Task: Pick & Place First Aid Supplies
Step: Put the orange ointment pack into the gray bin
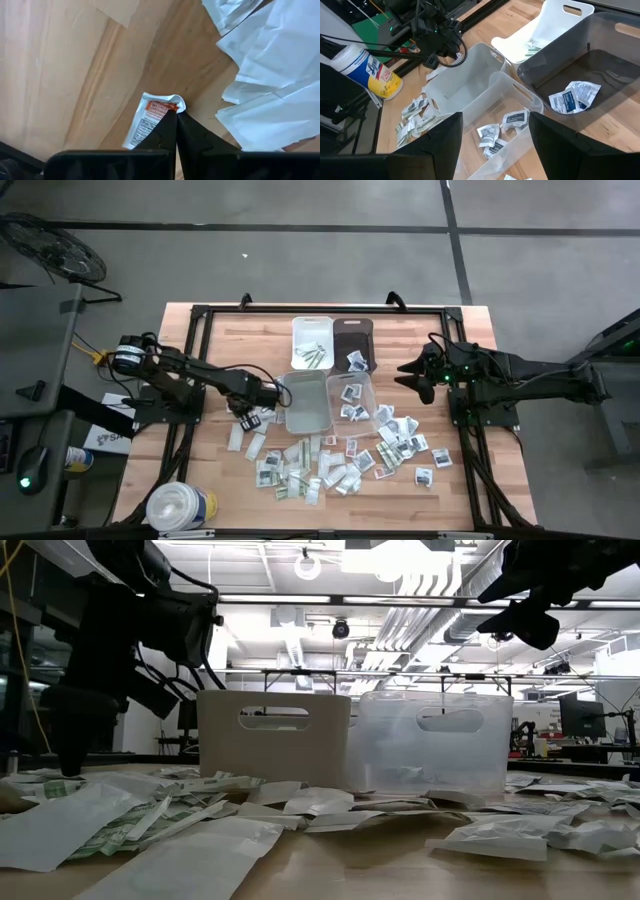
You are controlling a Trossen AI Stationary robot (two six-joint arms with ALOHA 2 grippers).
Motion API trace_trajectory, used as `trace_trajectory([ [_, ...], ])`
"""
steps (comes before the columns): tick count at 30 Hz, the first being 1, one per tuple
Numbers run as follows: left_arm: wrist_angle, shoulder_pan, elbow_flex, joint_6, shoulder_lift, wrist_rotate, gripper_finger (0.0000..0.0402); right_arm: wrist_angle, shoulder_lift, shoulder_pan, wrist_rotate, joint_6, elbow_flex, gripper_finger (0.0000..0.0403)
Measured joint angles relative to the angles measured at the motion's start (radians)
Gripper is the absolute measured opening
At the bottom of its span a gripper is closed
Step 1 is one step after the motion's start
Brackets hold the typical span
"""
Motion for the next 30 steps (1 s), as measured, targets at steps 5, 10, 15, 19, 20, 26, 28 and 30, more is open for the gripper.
trace_trajectory([
  [5, -0.041, 0.0, 0.064, 0.059, 0.0, -0.01, 0.0, 0.0, 0.0, 0.0, 0.002, -0.009, 0.0, 0.0222],
  [10, -0.112, 0.0, 0.14, 0.124, 0.0, -0.014, 0.0, 0.0, 0.0, 0.0, 0.002, -0.01, 0.0, 0.0222],
  [15, -0.193, 0.0, 0.232, 0.213, -0.001, -0.031, 0.0, 0.0, 0.0, 0.0, 0.002, -0.01, 0.0, 0.0222],
  [19, -0.224, 0.0, 0.326, 0.304, -0.002, -0.072, 0.0, 0.0, 0.0, 0.0, 0.002, -0.01, 0.0, 0.0222],
  [20, -0.224, 0.0, 0.351, 0.333, -0.002, -0.093, 0.0, 0.0, 0.0, 0.0, 0.001, -0.01, 0.0, 0.0222],
  [26, -0.192, 0.0, 0.483, 0.566, -0.004, -0.243, 0.0, 0.0, 0.0, 0.0, -0.007, -0.022, 0.0, 0.0222],
  [28, -0.161, 0.0, 0.504, 0.658, -0.004, -0.255, 0.0, 0.001, 0.0, 0.0, -0.007, -0.028, 0.0, 0.0222],
  [30, -0.095, 0.0, 0.508, 0.779, -0.004, -0.255, 0.0, 0.001, 0.0, 0.0, -0.007, -0.039, 0.0, 0.0222],
])
